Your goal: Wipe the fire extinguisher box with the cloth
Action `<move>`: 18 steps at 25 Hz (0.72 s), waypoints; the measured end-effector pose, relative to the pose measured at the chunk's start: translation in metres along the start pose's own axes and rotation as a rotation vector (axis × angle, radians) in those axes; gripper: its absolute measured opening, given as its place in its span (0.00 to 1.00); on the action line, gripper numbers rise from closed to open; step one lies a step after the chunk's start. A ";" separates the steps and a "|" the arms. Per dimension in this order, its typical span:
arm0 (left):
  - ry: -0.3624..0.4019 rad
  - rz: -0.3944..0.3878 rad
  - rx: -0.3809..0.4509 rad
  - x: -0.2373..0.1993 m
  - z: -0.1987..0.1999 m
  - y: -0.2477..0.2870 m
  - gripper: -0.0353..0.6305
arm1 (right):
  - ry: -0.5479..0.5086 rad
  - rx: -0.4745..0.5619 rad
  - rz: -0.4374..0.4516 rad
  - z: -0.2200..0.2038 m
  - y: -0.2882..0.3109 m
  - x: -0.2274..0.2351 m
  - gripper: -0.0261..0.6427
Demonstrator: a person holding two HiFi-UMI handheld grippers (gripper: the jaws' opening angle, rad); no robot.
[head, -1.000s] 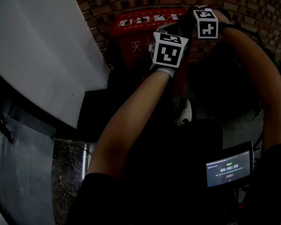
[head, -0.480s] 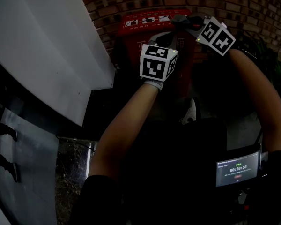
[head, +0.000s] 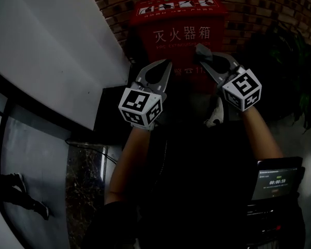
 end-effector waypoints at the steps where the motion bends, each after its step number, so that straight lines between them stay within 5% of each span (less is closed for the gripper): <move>1: 0.004 -0.012 -0.007 0.004 -0.007 -0.008 0.05 | 0.013 0.010 -0.009 -0.005 -0.005 -0.007 0.14; 7: 0.017 -0.079 0.027 0.021 -0.037 -0.033 0.06 | -0.036 0.048 0.044 -0.025 -0.013 -0.049 0.14; 18: -0.039 -0.088 0.011 0.031 -0.084 -0.046 0.06 | 0.043 0.003 0.065 -0.063 -0.033 -0.076 0.14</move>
Point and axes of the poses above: the fingertips, and each gripper's own axes: y forward along the fingers, x to its right, z out of its top, the point moved 5 cm from there along -y, backward along the fingers, and after that the axes turned 11 degrees about x, right-handed, at the moved point
